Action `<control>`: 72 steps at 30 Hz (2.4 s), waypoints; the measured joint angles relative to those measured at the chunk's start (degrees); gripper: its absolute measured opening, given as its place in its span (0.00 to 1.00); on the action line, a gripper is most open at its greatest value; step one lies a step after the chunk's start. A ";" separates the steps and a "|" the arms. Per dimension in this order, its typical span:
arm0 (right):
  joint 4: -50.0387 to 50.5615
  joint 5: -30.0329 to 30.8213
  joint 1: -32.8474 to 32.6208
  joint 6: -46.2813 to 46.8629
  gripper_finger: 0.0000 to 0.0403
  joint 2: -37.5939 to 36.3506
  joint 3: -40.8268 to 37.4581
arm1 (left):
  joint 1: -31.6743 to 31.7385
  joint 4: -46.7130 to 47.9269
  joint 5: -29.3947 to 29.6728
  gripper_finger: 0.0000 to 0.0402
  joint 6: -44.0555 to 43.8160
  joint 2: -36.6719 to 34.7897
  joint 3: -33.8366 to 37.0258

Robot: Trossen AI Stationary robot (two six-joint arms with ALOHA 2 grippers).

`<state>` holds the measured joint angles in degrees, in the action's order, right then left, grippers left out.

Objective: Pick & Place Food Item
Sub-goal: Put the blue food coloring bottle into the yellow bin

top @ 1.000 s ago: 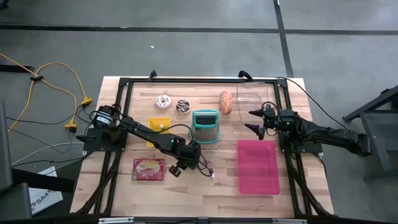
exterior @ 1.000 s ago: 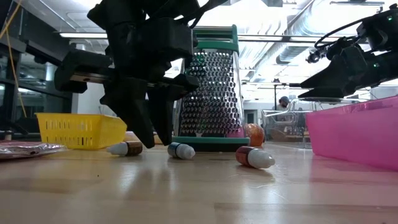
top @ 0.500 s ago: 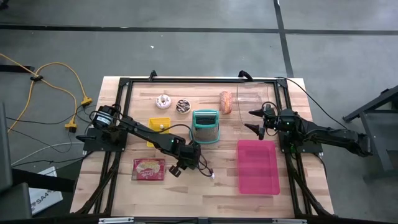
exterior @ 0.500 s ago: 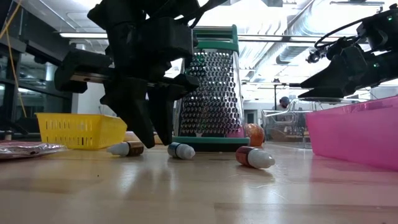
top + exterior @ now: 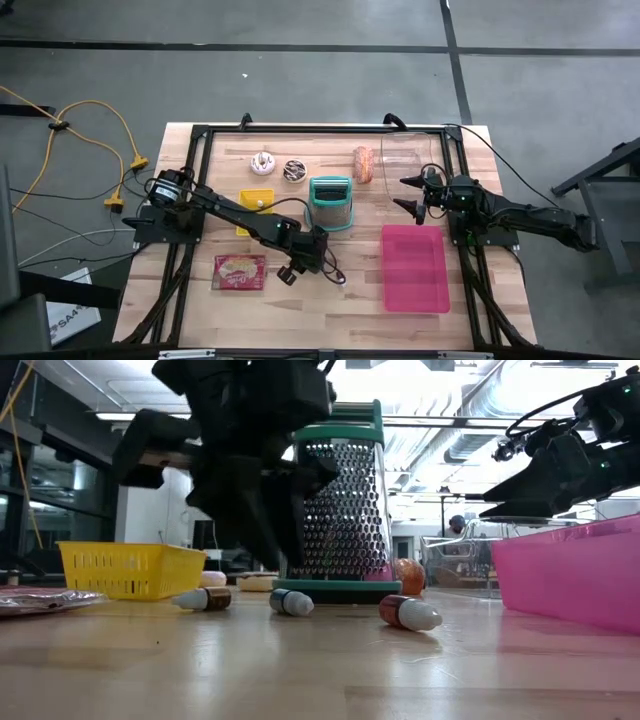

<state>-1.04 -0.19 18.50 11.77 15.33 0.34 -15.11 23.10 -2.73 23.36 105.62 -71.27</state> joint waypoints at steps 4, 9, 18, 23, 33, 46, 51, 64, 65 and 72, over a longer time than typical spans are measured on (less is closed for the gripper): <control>0.00 0.00 0.00 0.00 0.89 0.00 0.00 | 0.03 0.04 0.01 0.28 1.24 -0.02 -0.39; 0.00 -0.01 0.00 0.00 0.89 0.00 -0.01 | 0.52 0.02 -0.02 0.28 1.39 1.27 -0.38; 0.00 0.00 0.00 0.00 0.89 -0.02 0.00 | 1.99 -0.45 -0.02 0.28 1.89 1.92 -0.35; 0.00 -0.02 0.00 0.00 0.89 -0.02 0.00 | 1.99 -0.90 -0.02 0.28 1.87 2.95 -0.34; 0.07 -0.02 0.00 0.00 0.89 0.00 0.00 | 2.36 -0.81 -0.10 0.28 1.41 3.93 -0.30; 0.04 -0.02 0.00 0.00 0.89 -0.01 0.00 | 3.02 0.07 -0.19 0.28 -0.88 5.09 -0.28; 0.02 -0.02 0.00 0.00 0.89 -0.02 0.00 | 3.02 0.34 -0.24 0.28 -1.29 5.09 -0.30; 0.02 -0.02 0.00 0.00 0.89 -0.02 -0.01 | 3.02 0.82 -0.24 0.27 -2.28 5.09 -0.30; 0.02 -0.02 0.00 0.00 0.89 -0.02 -0.01 | 3.02 0.84 -0.25 0.27 -2.30 5.09 -0.30; 0.02 -0.02 0.00 0.00 0.89 -0.02 -0.02 | 3.02 0.91 -0.33 0.21 -2.42 5.09 -0.30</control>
<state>-1.02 -0.21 18.50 11.77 15.31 0.32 -12.10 24.01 -3.06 20.94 110.72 -71.57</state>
